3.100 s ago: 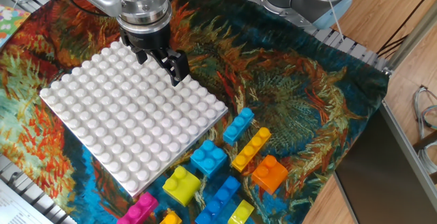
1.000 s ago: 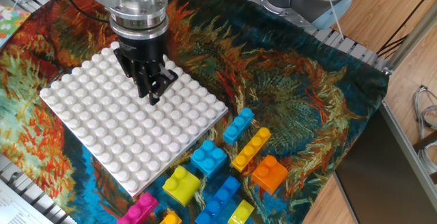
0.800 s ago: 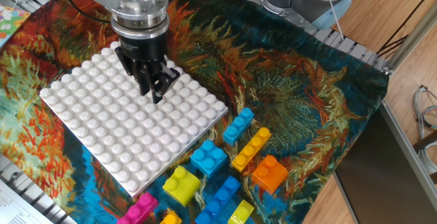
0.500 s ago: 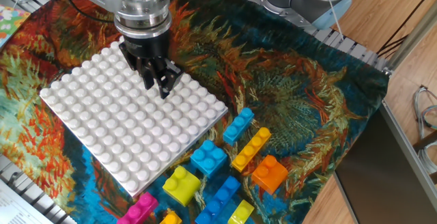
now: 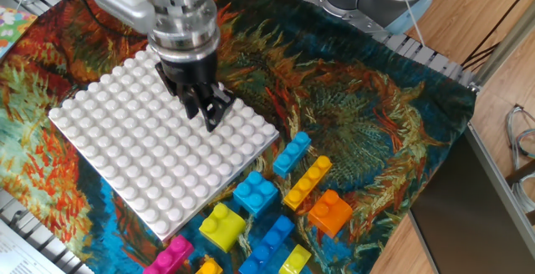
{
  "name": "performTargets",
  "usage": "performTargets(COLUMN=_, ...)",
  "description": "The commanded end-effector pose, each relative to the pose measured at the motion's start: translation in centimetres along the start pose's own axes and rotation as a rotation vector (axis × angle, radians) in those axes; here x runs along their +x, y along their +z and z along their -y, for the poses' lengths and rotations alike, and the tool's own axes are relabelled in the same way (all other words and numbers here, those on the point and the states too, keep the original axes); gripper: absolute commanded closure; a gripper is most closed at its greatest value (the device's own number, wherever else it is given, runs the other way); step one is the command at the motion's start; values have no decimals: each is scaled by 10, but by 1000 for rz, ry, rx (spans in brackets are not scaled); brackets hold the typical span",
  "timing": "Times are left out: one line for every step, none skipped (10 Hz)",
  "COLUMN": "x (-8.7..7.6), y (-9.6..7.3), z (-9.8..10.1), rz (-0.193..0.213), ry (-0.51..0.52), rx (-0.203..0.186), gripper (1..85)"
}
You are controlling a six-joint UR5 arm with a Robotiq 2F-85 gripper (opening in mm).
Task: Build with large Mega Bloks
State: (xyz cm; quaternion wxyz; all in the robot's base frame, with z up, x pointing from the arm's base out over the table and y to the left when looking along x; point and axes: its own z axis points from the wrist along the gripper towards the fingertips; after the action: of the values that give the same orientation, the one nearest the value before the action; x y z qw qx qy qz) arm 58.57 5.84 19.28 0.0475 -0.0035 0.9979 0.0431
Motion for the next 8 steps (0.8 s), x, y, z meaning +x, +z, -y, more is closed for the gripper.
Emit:
performTargets(x=-5, y=-1, z=-17, rz=-9, ry=-67, rx=-14, gripper=447)
performTargets(x=-6, y=-1, z=-19, rz=-7, ry=-83, rx=-22, gripper=427)
performTargets(x=-6, y=-1, z=-22, rz=-7, ry=-85, rx=-34, gripper=410)
performTargets(x=-5, y=-1, z=-23, rz=-8, ry=-71, rx=-37, gripper=400)
performTargets(x=-7, y=0, z=-22, rz=-9, ry=-55, rx=-28, gripper=397)
performTargets(x=-14, y=9, z=-35, rz=-21, ry=-42, rx=-27, gripper=397)
performTargets(x=-22, y=22, z=-47, rz=-24, ry=-26, rx=-27, gripper=397)
performTargets(x=-31, y=33, z=-58, rz=-24, ry=-11, rx=-25, gripper=393)
